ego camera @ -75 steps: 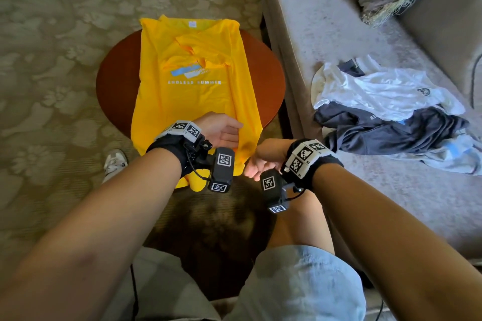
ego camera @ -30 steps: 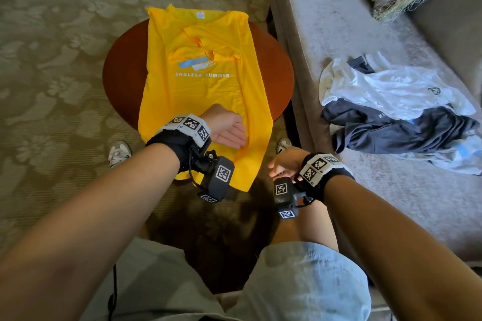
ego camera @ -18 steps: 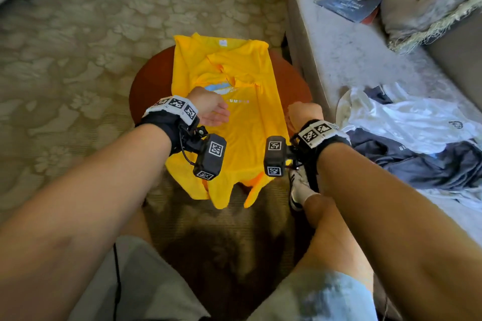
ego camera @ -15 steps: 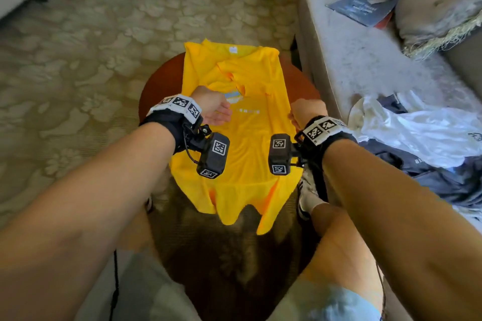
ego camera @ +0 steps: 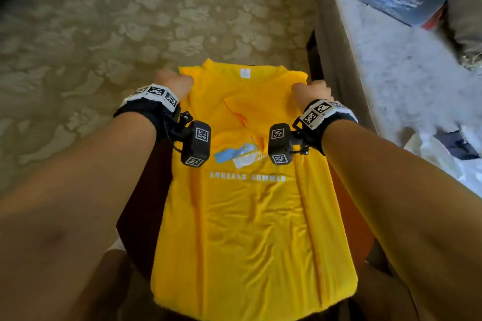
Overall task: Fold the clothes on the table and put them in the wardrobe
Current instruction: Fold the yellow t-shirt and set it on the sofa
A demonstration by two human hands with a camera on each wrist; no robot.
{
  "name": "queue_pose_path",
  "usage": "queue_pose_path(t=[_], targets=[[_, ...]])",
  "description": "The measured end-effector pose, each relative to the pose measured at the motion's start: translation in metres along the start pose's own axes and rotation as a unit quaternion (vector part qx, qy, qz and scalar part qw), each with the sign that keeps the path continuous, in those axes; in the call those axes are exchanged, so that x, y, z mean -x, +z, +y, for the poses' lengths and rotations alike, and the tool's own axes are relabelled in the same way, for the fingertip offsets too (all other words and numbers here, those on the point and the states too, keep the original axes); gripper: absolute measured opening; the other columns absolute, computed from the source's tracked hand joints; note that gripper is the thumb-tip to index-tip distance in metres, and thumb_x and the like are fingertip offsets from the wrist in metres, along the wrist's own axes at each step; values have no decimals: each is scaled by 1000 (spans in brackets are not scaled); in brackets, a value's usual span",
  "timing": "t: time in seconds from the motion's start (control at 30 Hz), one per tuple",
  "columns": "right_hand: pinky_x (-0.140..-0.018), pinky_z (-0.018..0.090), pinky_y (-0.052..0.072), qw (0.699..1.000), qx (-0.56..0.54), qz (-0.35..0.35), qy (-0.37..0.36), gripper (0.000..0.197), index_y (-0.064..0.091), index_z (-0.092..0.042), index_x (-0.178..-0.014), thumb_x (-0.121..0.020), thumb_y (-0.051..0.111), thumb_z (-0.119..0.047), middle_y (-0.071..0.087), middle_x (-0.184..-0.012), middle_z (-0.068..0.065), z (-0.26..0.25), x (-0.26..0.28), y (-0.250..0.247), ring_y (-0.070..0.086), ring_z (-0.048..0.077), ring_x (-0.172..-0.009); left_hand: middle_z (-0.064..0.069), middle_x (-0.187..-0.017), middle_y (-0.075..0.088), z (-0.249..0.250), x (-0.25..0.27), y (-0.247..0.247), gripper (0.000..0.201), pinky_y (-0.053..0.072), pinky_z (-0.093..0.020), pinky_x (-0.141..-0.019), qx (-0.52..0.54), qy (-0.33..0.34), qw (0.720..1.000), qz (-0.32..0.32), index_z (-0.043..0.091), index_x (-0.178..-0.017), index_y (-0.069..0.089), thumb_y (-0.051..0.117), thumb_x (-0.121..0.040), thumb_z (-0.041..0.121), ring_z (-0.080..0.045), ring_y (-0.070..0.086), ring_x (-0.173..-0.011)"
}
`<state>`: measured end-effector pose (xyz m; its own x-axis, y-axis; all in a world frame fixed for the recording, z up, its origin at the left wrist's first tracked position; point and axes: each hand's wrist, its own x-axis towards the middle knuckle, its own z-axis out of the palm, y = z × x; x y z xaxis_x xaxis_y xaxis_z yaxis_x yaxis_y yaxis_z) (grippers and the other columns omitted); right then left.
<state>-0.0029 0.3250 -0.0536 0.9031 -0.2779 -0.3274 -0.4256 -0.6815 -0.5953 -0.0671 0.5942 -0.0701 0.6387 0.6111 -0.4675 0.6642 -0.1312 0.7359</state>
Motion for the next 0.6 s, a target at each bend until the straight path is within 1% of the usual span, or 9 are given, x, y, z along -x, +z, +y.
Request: queue_pose_path(t=[0.03, 0.1, 0.2, 0.27, 0.33, 0.4, 0.47, 0.53, 0.6], targets=[[-111, 47, 33, 1000, 1, -9, -9, 56, 43, -14, -143, -90, 47, -31, 41, -146, 11, -5, -4, 2, 39, 34, -134, -11, -97, 60, 8, 0, 2, 19, 45, -37, -80, 8, 5, 1000, -12, 16, -83, 62, 67, -72, 31, -26, 57, -91], [-111, 50, 34, 999, 3, -23, -22, 56, 46, -16, -142, -89, 46, -34, 42, -145, 11, -15, -20, 10, 39, 34, -133, -12, -126, 57, 21, -3, 8, 38, 45, -35, -89, -39, 12, 998, -49, 12, -117, 61, 63, -87, 35, -31, 56, -111], [-98, 47, 50, 999, -1, -38, -35, 41, 63, -12, -119, -84, 49, -30, 63, -122, 11, -21, -37, 11, 61, 30, -104, -17, -144, 44, 34, -17, 14, 40, 39, -41, -104, -135, 30, 987, -76, 10, -130, 52, 56, -95, 28, -36, 46, -126], [-89, 41, 56, 997, -29, -62, -45, 30, 67, -15, -113, -85, 59, -24, 68, -108, 5, -23, -40, 8, 64, 24, -89, -16, -141, 47, 36, -26, 16, 60, 46, -41, -92, -160, 22, 985, -66, 1, -138, 44, 66, -89, 27, -36, 50, -122], [-82, 33, 56, 994, -42, -58, -80, 28, 70, -26, -112, -84, 66, -25, 67, -103, -1, -19, -44, 9, 63, 19, -92, -10, -130, 57, 33, -30, 16, 70, 48, -35, -76, -146, 37, 989, -8, 3, -138, 46, 75, -79, 27, -32, 58, -108], [-74, 28, 51, 992, -45, -41, -109, 23, 70, -33, -106, -84, 68, -26, 65, -100, -5, -16, -43, 14, 60, 16, -91, -9, -122, 59, 28, -31, 18, 68, 49, -34, -82, -131, 69, 989, 28, 7, -141, 46, 73, -81, 21, -31, 59, -103], [-73, 29, 50, 990, -45, -23, -129, 17, 67, -32, -97, -87, 64, -20, 63, -99, -5, -19, -43, 19, 59, 16, -92, -14, -127, 59, 29, -31, 20, 64, 51, -35, -84, -135, 89, 986, 42, 7, -141, 45, 69, -83, 20, -30, 59, -99], [-70, 28, 49, 988, -59, -8, -142, 22, 63, -32, -93, -88, 59, -11, 61, -96, -5, -25, -46, 21, 57, 16, -92, -16, -113, 62, 30, -39, 19, 54, 47, -28, -65, -114, 101, 987, 51, 4, -136, 51, 63, -85, 15, -27, 58, -82], [-59, 23, 45, 987, -85, -1, -134, 26, 62, -31, -94, -87, 57, -7, 61, -95, -6, -33, -50, 16, 58, 15, -90, -18, -94, 60, 35, -44, 19, 29, 39, -26, -58, -58, 111, 989, 72, 3, -112, 63, 59, -83, 9, -28, 57, -74]])
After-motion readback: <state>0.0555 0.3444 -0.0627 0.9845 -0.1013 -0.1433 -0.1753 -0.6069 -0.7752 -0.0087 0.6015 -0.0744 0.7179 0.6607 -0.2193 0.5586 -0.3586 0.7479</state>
